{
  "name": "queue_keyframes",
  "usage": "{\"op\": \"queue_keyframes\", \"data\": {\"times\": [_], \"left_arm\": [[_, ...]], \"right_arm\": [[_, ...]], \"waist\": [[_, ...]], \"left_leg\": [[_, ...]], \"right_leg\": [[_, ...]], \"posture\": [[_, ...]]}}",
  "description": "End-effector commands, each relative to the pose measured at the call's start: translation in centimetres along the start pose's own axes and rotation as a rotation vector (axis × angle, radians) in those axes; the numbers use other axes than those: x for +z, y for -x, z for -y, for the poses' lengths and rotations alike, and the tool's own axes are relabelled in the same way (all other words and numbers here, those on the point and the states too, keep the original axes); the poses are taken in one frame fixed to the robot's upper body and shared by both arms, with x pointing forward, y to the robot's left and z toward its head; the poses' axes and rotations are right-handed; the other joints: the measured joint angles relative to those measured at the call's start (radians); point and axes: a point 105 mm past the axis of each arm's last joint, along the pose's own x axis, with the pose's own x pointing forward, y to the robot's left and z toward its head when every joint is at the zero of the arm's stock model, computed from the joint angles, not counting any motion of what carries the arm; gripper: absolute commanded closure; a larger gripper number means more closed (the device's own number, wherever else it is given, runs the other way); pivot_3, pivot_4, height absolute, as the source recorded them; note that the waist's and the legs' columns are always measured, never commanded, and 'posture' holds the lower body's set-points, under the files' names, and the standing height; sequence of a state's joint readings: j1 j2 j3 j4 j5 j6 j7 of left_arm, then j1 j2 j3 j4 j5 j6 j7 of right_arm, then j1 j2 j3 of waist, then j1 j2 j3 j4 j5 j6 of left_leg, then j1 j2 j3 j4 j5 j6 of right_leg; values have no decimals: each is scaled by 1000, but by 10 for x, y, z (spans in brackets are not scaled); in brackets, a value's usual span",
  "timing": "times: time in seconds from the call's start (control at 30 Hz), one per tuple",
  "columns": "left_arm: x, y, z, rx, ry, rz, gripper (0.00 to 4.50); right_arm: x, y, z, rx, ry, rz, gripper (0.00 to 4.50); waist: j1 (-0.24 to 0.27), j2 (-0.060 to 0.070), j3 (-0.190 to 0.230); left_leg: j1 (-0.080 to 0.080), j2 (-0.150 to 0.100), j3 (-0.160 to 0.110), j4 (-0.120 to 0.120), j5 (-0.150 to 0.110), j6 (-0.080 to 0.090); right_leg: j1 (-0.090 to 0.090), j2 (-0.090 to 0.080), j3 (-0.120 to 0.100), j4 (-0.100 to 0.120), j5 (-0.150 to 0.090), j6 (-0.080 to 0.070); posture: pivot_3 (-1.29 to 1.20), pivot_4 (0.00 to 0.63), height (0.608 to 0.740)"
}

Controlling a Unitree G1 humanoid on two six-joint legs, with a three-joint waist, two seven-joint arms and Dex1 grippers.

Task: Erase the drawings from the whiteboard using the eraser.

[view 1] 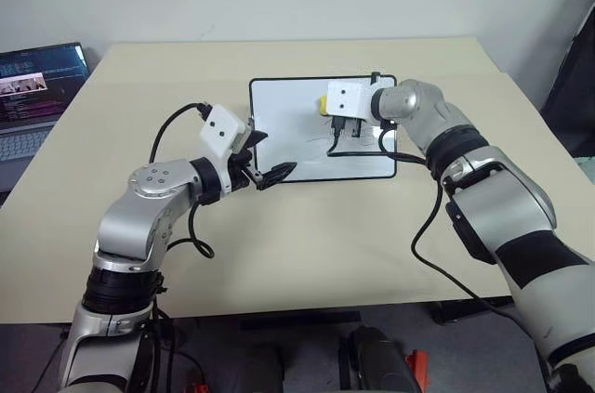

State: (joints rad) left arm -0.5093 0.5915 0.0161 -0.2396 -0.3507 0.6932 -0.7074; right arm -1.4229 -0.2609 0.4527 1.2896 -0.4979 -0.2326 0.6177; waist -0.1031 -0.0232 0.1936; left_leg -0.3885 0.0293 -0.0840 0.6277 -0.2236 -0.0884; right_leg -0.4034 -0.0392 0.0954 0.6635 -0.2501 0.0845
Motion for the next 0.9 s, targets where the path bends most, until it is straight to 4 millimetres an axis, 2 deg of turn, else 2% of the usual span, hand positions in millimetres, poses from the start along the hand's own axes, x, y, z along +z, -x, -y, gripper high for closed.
{"op": "queue_keyframes", "data": {"times": [0.03, 0.23, 0.4, 0.63, 0.77, 0.9], "left_arm": [[15, 6, -1, 15, -38, 41, 0], [15, 5, -1, 11, -40, 41, 0], [15, 4, 0, 9, -41, 42, 0], [15, 3, 0, 7, -39, 44, 0], [14, 1, 2, -1, -34, 43, 0], [14, 1, 2, -3, -35, 45, 0]], "right_arm": [[-23, -5, -32, 115, -22, -75, 3861], [-27, -6, -40, 151, -9, -89, 3865], [-23, -6, -39, 159, 11, -84, 3866], [-11, -3, -9, 29, 39, -77, 3883], [5, 2, 20, -87, 68, -66, 3883], [14, 2, 29, -129, 81, -56, 3931]], "waist": [[0, -1, 0], [-3, -1, -1], [-4, -1, -1], [-9, -1, -1], [-12, -1, 0], [-12, -1, 0]], "left_leg": [[1, 0, 0, 0, 0, 0], [15, 0, 0, 0, 0, 0], [15, 0, 0, 0, 0, 0], [15, 0, 0, 0, 0, 0], [15, 0, 0, 0, 0, 0], [13, 0, 0, -1, 0, 0]], "right_leg": [[1, 0, 0, 0, 0, 0], [16, 0, 0, -2, -2, 4], [16, 1, 1, -1, -3, 4], [16, 1, 1, -1, -3, 4], [15, 1, 2, -1, -2, 4], [13, 1, 2, -2, -2, 4]], "posture": [[0, 150, 740], [0, 150, 740], [0, 150, 740], [0, 150, 740], [0, 150, 740], [0, 150, 740]]}}
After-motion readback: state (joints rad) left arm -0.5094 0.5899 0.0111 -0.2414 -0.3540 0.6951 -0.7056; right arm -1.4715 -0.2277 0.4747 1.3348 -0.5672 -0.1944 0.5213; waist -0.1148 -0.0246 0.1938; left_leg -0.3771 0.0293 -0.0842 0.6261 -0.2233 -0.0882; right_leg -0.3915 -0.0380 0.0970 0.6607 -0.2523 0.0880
